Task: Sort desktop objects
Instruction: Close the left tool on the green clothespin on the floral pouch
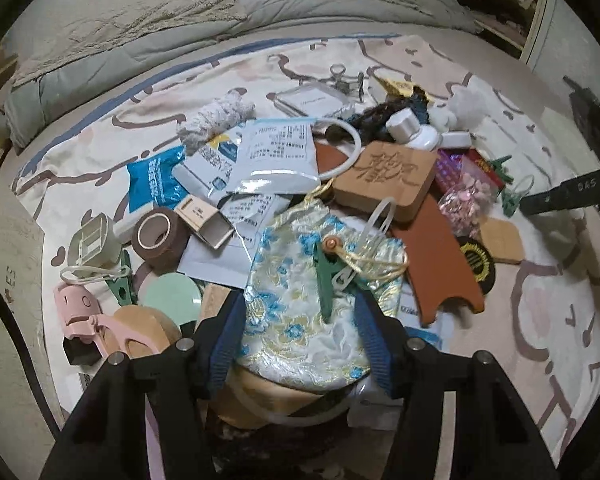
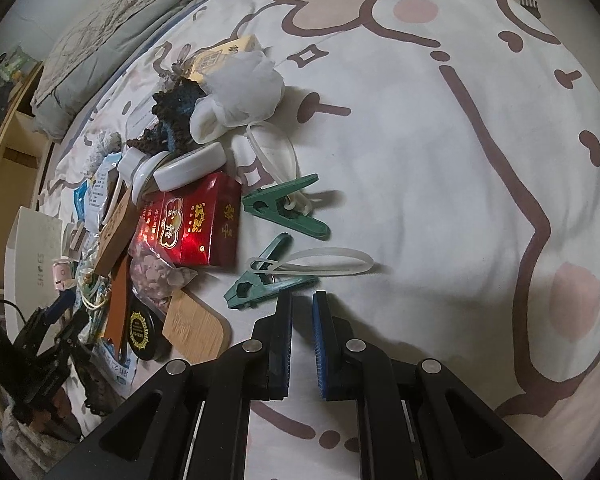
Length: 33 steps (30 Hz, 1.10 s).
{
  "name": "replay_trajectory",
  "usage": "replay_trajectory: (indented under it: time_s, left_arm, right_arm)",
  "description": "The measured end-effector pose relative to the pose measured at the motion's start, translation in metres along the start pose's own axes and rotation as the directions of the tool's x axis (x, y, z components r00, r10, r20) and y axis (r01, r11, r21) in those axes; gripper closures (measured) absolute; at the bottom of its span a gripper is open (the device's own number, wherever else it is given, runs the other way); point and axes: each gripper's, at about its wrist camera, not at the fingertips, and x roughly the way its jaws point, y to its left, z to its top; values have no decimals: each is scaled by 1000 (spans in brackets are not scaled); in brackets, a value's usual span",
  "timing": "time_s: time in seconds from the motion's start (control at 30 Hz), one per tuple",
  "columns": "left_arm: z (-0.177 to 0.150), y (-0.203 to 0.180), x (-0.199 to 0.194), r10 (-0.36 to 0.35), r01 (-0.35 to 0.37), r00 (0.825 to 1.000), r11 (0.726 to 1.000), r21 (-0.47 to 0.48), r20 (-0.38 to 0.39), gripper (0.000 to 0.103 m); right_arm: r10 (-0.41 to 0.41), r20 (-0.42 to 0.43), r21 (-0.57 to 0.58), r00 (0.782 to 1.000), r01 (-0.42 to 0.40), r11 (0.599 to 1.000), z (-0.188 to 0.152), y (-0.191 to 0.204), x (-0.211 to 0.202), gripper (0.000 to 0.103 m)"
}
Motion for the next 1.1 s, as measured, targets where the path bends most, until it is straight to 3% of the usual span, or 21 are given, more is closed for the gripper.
replay_trajectory:
  time_s: [0.5,0.7,0.73,0.77,0.87,1.1]
  left_arm:
    - [17,-5,11,-47,47,999,996,-77,5,46]
    - [21,4,8,13,-7,999,992,-129,44,46]
    - [21,6,7,14,-7,998,991,-134,54,52]
    - [22,7,6,1,8,998,991,-133,64,66]
    - [22,2,5,-20,27,998,995,-98,65,88]
    - [21,-5,4,-10,14,998,998,-61,60,93]
  right_arm:
    - [7,-10,-4,1000,-7,1000,3,-1,4,92]
    - [7,-10,-9,1000,-7,1000,4,-1,4,92]
    - [8,-10,-9,1000,-8,1000,4,-1,4,92]
    - [10,-10,-9,1000,-10,1000,4,-1,4,92]
    - [12,-10,-8,1000,-12,1000,5,-1,5,92]
    - [14,-12,-5,1000,-14,1000,6,-2,5,92]
